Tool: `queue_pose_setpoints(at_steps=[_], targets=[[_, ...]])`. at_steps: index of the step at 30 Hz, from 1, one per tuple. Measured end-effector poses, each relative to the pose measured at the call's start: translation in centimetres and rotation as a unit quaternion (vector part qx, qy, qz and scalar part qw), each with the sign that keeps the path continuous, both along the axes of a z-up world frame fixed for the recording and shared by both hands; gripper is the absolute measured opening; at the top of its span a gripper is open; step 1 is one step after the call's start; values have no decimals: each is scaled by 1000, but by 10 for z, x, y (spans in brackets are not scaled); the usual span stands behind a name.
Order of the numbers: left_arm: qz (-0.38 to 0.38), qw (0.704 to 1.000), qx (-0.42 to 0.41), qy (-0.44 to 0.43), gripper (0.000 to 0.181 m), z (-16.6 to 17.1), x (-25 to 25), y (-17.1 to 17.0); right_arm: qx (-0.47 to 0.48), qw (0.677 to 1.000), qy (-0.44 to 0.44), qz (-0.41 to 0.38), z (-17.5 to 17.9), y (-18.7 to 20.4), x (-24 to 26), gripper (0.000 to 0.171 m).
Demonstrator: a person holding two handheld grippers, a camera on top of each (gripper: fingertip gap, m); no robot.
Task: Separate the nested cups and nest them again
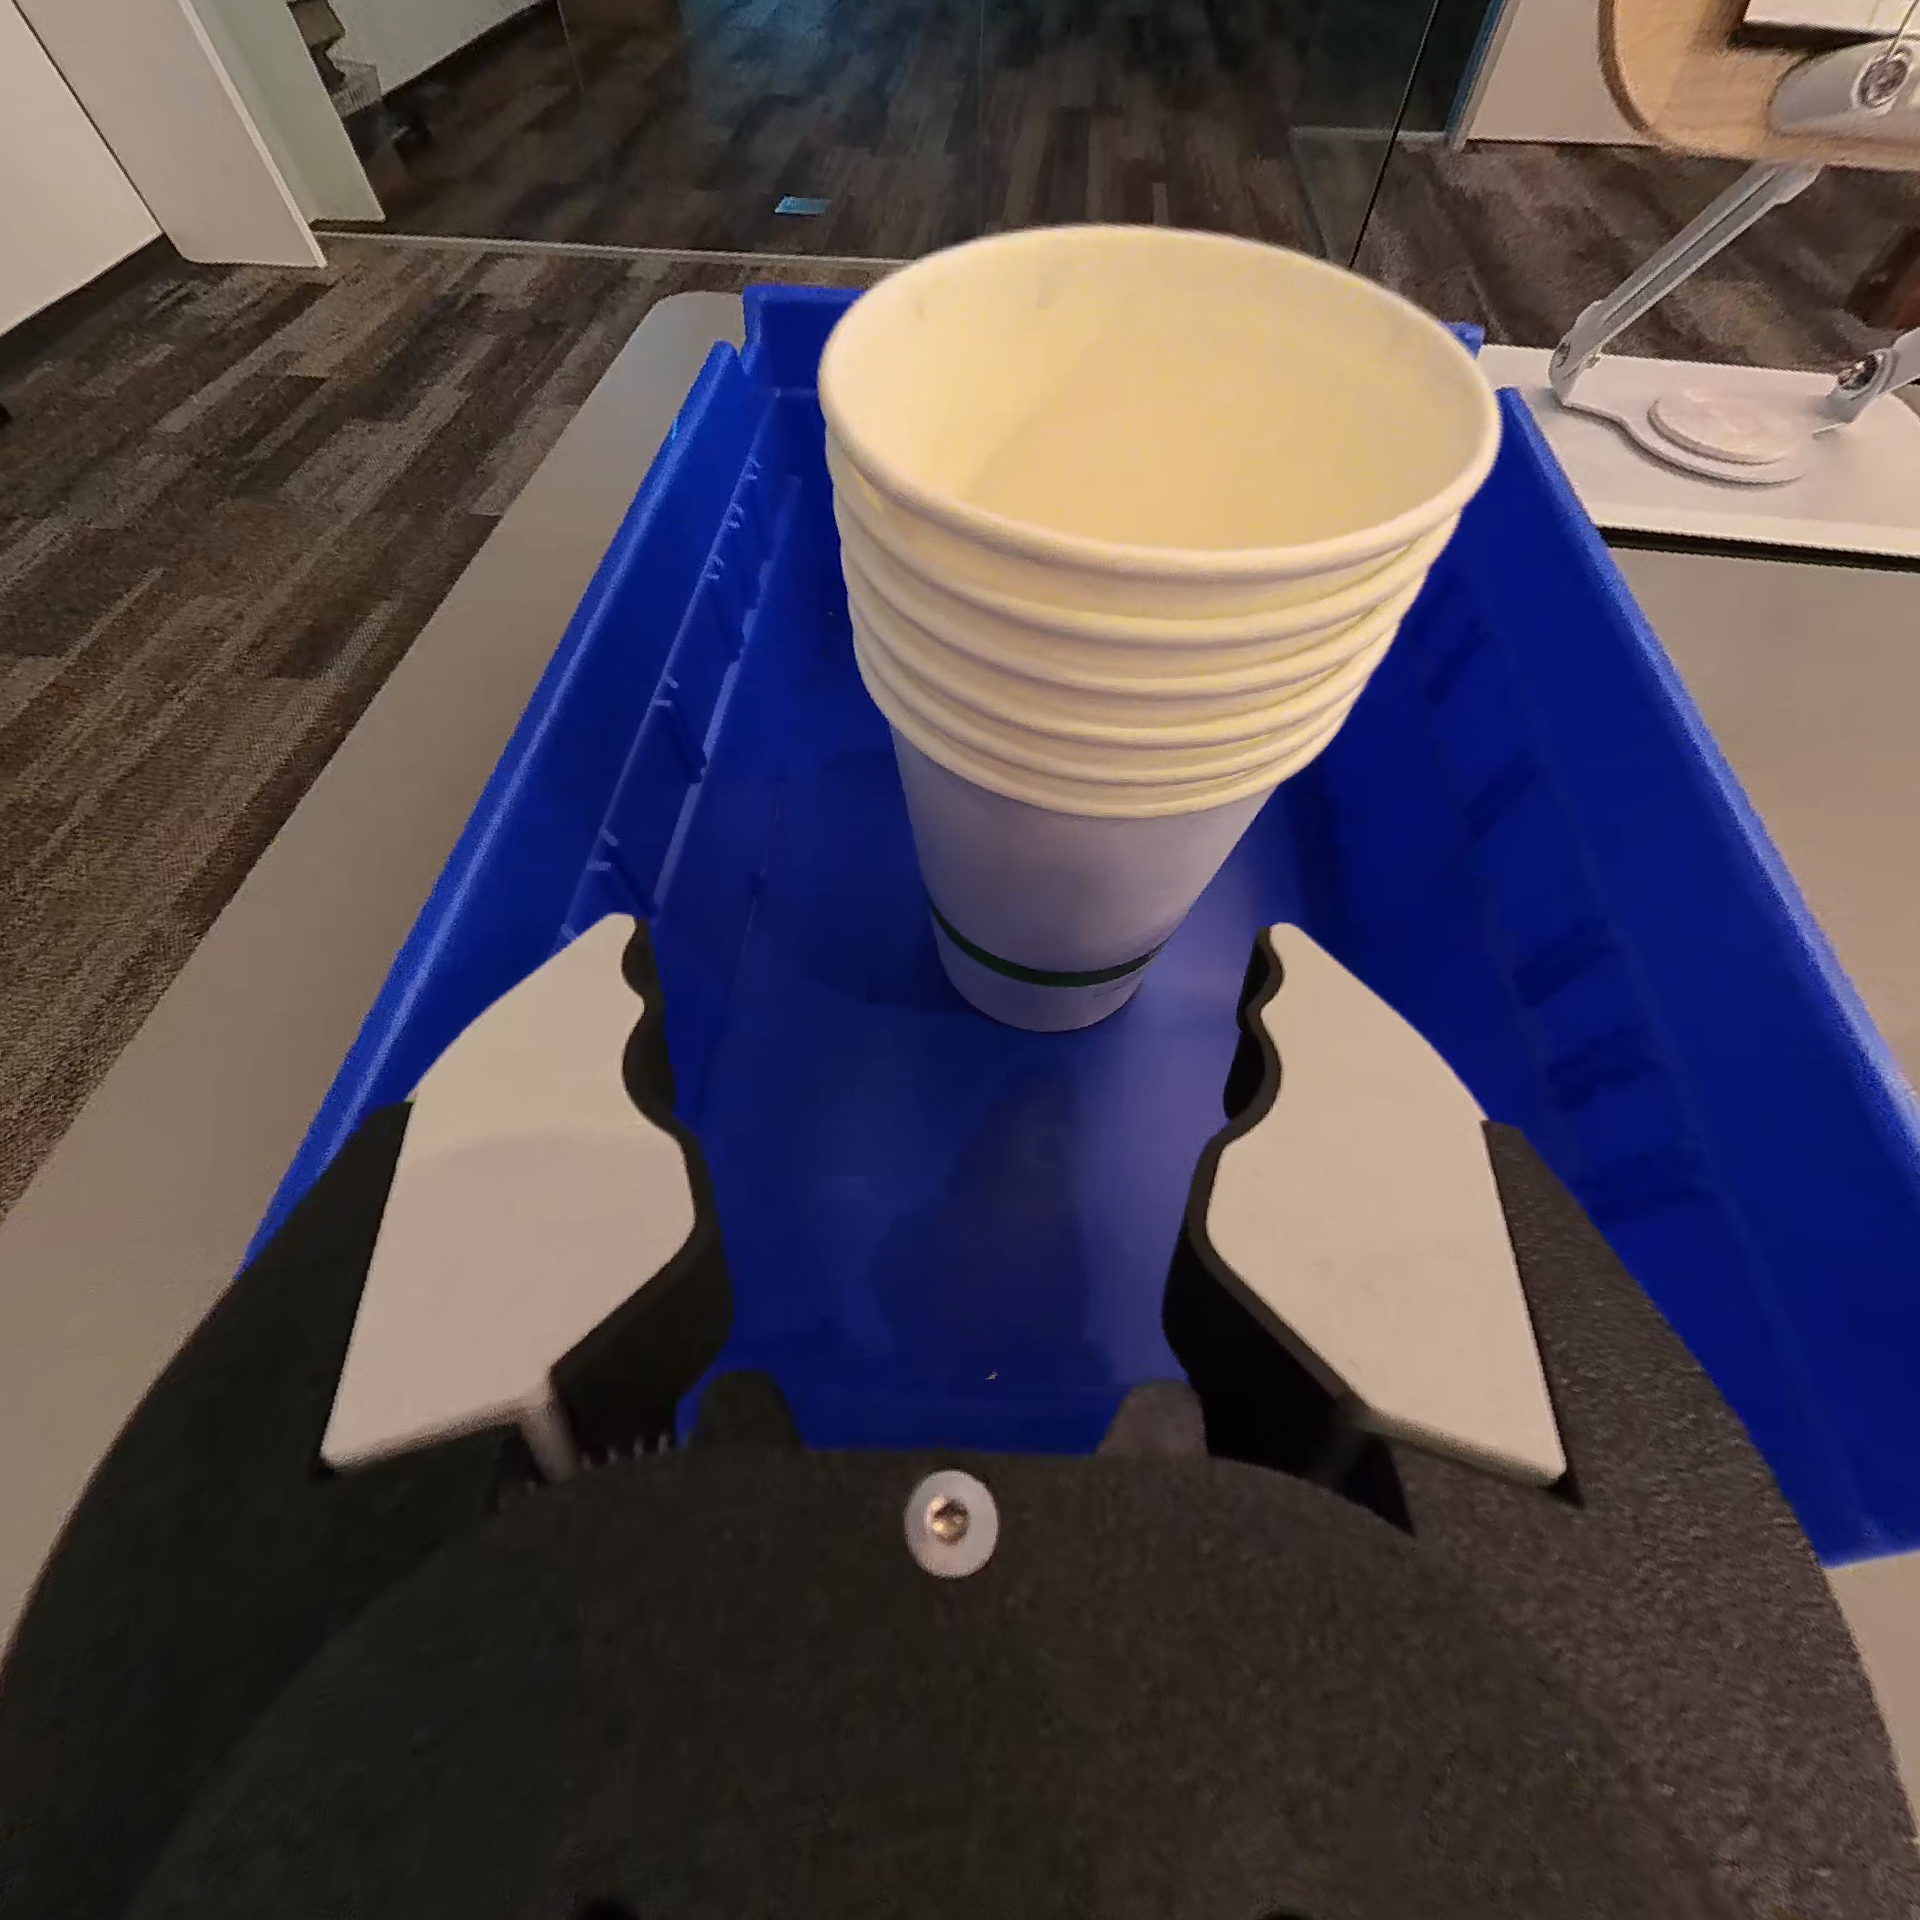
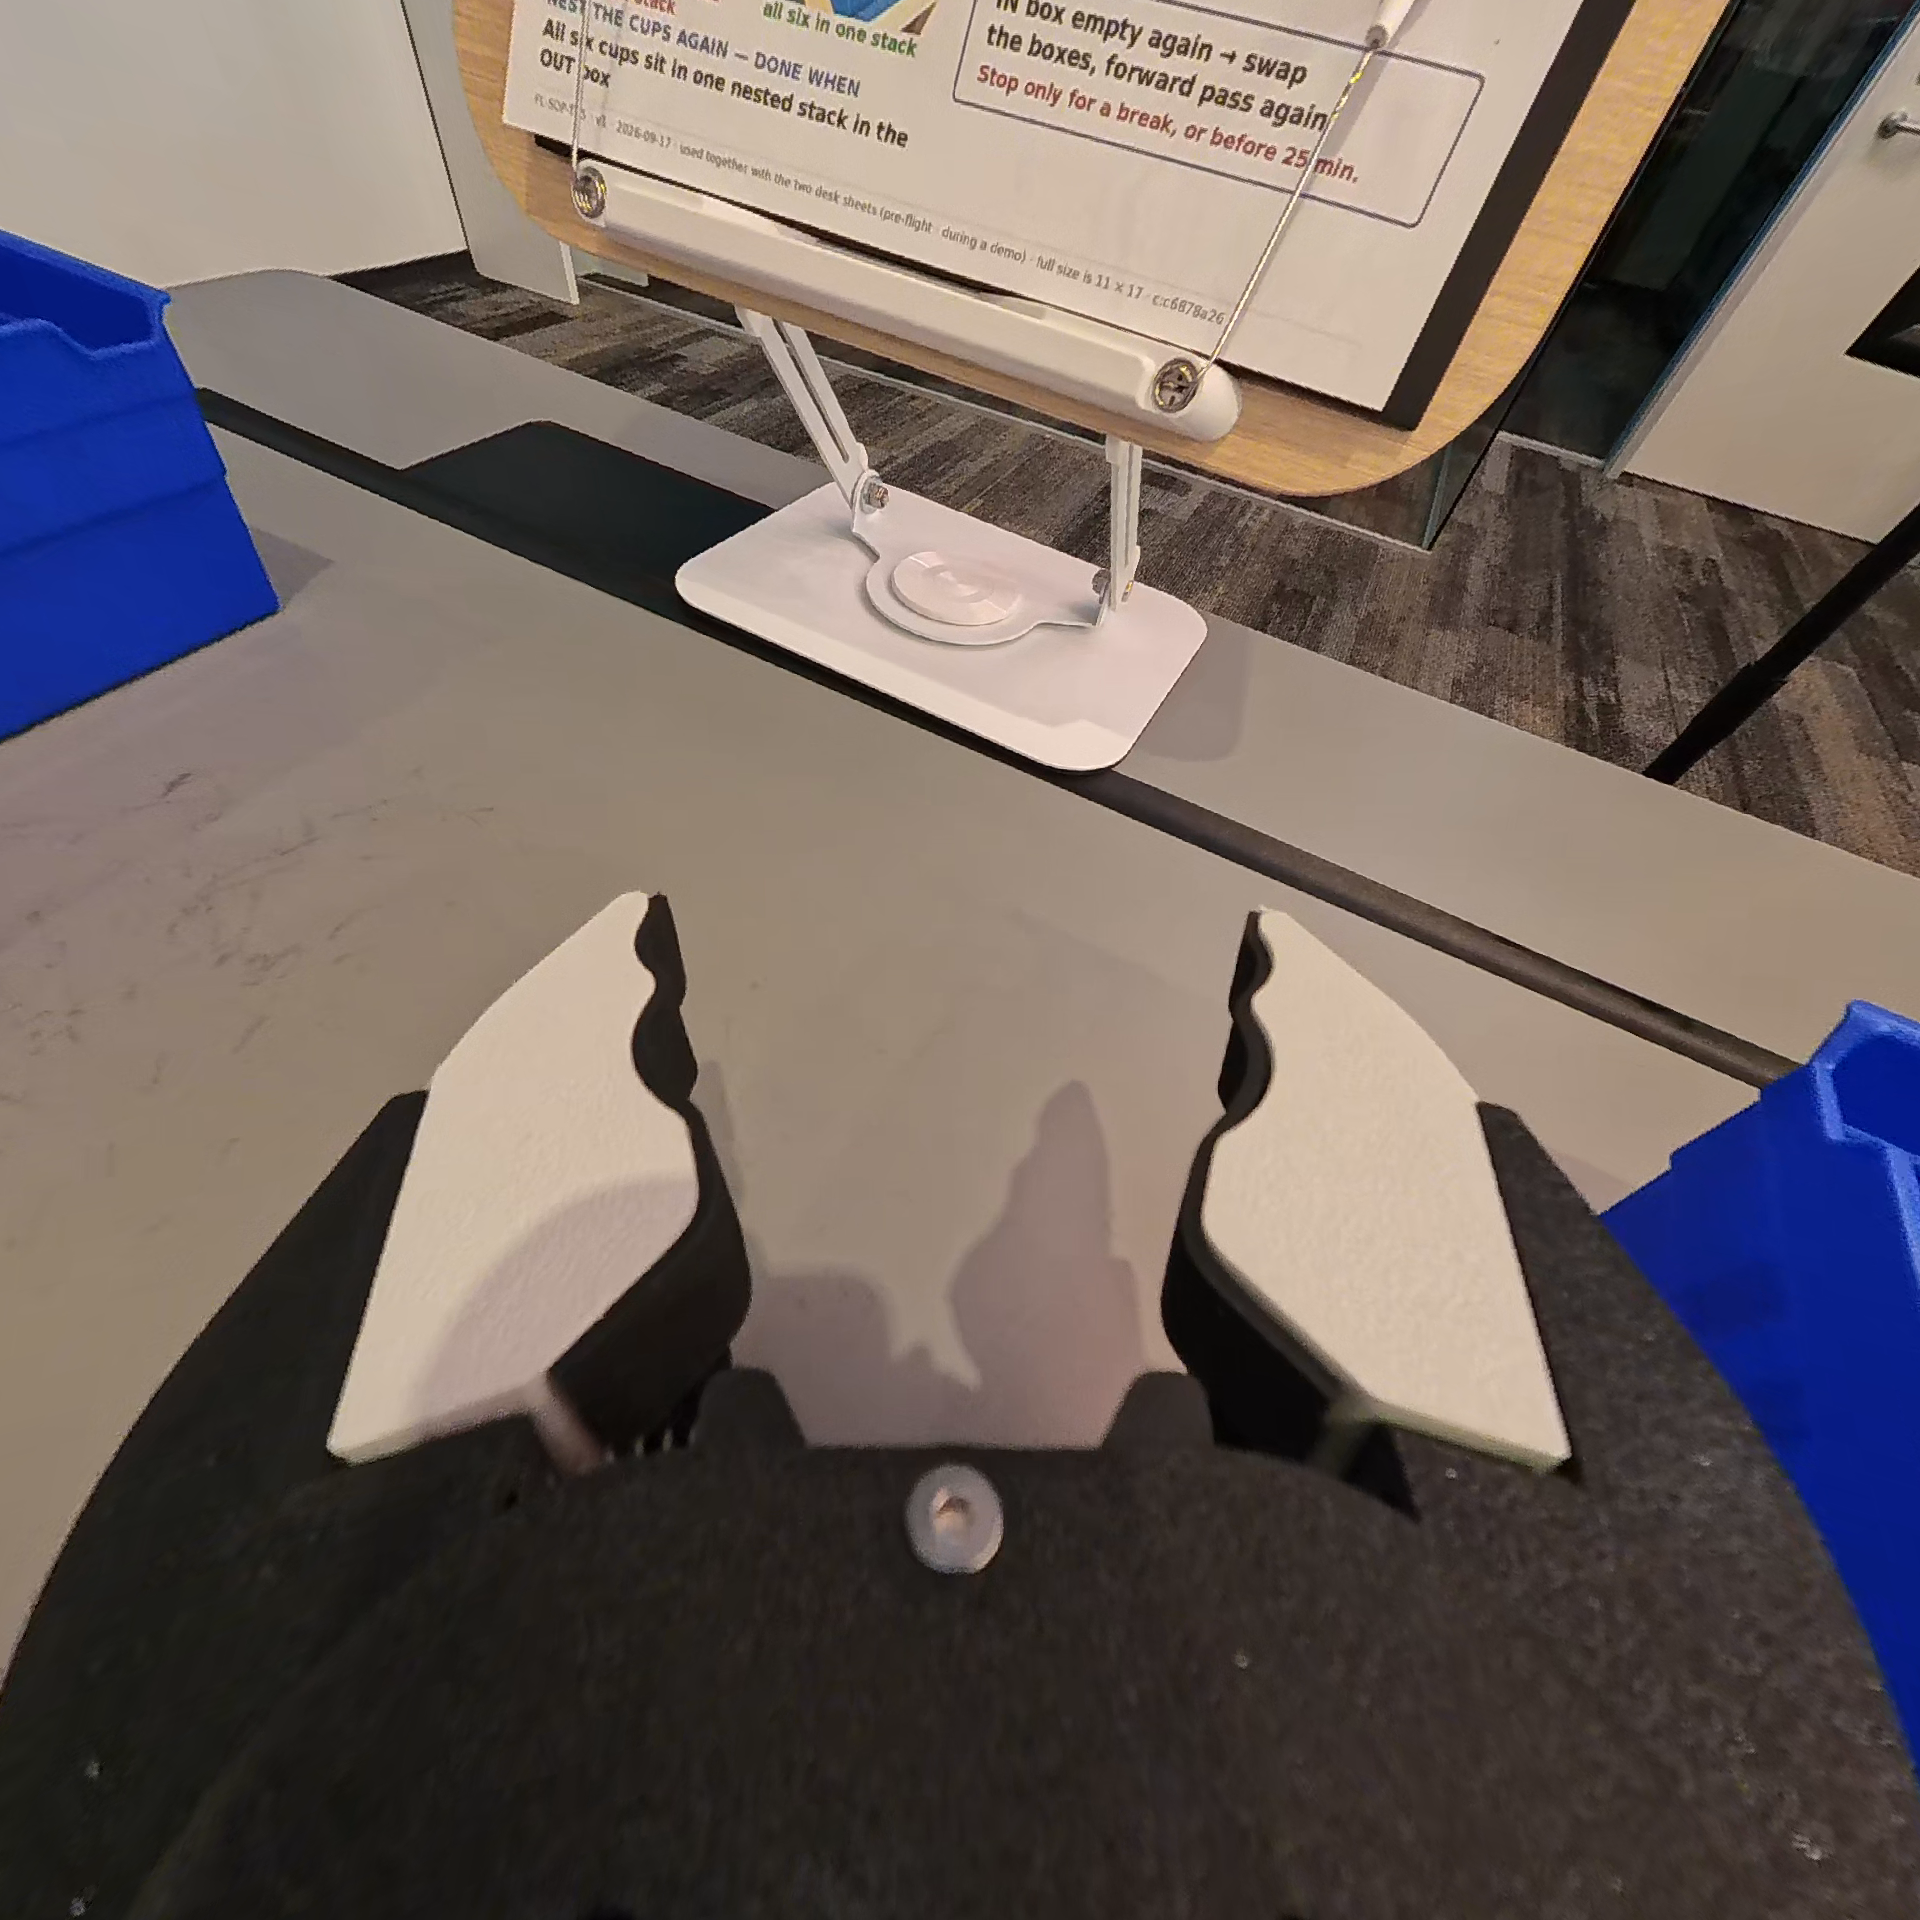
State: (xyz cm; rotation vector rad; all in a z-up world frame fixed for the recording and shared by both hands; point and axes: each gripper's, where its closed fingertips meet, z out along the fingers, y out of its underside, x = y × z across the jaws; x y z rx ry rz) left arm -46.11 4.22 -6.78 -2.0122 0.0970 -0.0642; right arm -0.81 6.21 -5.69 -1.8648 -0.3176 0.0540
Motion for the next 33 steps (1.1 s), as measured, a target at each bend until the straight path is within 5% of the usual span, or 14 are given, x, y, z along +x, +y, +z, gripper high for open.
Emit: queue_pose_setpoints(at_steps=[33], targets=[[-13, 997, -52, 50, 112, -12, 15, 37, -7, 1000, 7, 3, -3, 3, 7, 99]])
